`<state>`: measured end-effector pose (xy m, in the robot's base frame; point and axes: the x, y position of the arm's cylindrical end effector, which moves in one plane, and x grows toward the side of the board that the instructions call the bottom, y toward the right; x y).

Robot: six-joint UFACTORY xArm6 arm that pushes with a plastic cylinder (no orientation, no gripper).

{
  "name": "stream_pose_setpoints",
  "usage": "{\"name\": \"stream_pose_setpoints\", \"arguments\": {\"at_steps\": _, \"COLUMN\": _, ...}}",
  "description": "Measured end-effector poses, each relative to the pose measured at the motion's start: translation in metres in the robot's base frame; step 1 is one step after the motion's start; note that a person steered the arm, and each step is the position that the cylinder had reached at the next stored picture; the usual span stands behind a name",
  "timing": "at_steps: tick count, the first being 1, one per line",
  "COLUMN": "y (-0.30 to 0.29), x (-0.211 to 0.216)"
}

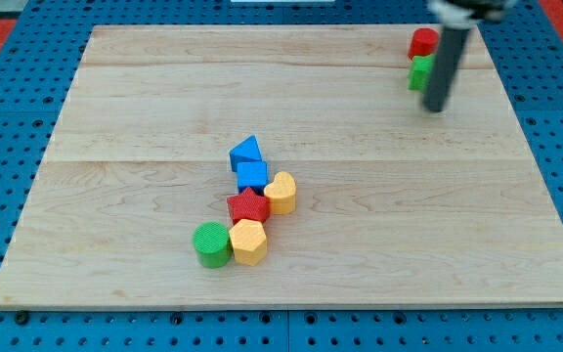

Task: Push the green star into the blue blocks

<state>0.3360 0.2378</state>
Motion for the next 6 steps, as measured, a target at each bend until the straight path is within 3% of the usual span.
{"name": "stream_pose_setpoints", "arguments": {"at_steps": 1, "y": 0.042, "x": -0.057}}
{"name": "stream_pose_setpoints", "arguments": {"at_steps": 2, "y": -0.038, "x": -0.077}}
{"name": "stream_pose_setpoints", "arguments": {"at_steps": 3, "y": -0.139, "x": -0.028}}
{"name": "stream_pose_setpoints", "arguments": {"at_steps": 4, "y": -0.154, "x": -0.013}}
{"name": "stream_pose_setpoints", "arguments": {"at_steps": 5, "y": -0.137, "x": -0.05}}
{"name": "stream_pose_setpoints", "arguments": {"at_steps": 6, "y": -0.031, "x": -0.067}}
